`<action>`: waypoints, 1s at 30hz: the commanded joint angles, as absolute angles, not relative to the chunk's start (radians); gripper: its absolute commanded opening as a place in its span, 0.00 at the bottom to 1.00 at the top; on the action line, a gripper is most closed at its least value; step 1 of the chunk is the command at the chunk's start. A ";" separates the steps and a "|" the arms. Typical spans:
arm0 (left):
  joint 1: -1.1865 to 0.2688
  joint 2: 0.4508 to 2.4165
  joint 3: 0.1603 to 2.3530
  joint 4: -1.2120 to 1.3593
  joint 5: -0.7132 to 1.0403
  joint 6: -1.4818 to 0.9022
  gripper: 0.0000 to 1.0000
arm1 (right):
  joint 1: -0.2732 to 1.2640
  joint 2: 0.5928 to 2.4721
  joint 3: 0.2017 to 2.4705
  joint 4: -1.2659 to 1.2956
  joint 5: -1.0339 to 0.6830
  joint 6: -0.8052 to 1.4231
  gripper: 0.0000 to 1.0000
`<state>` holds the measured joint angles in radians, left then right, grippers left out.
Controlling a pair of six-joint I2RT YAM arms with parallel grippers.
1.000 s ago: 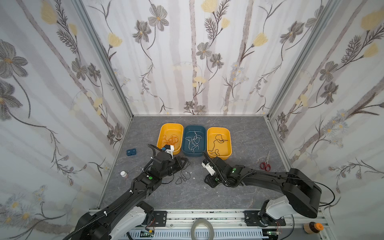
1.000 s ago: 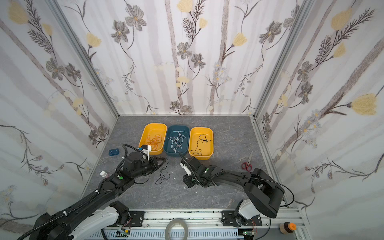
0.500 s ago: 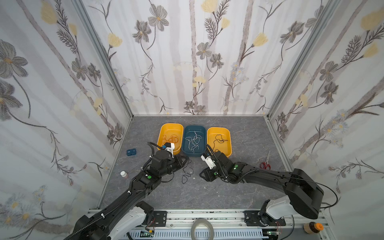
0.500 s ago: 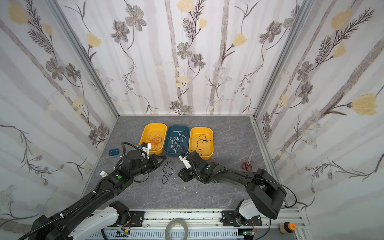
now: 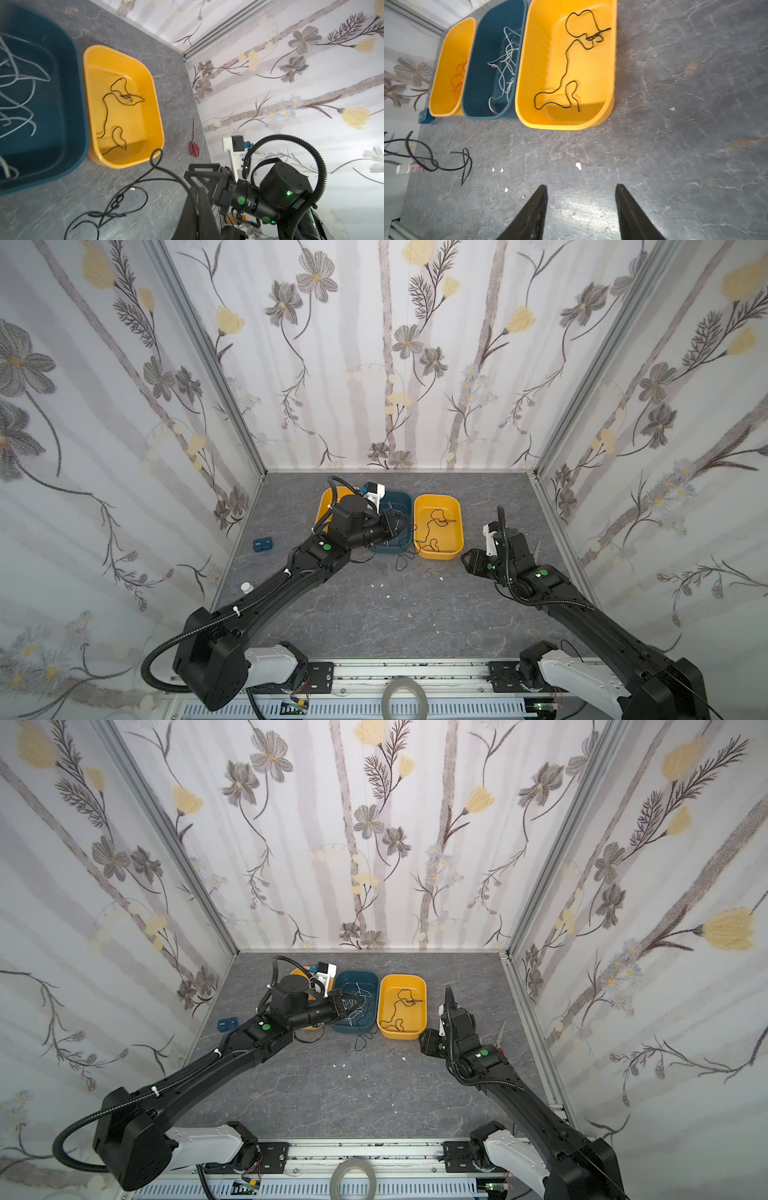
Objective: Untangle the cables
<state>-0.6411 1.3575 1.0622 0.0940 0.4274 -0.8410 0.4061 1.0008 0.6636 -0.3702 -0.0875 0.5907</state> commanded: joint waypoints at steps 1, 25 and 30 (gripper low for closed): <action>-0.650 1.475 1.187 0.142 0.472 -0.807 0.00 | 0.369 0.984 0.654 -0.412 -0.078 0.619 0.54; -0.687 1.968 1.635 -0.133 0.282 -0.580 0.70 | 0.323 0.943 0.619 -0.394 -0.081 0.586 0.57; -0.684 1.859 1.620 -0.240 0.244 -0.463 0.84 | 0.321 0.969 0.649 -0.382 -0.020 0.547 0.63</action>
<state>-0.6853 1.8931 1.6203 -0.1577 0.2962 -0.5659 0.3237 0.9615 0.6323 -0.4088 -0.0704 0.5800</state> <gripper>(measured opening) 0.834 0.625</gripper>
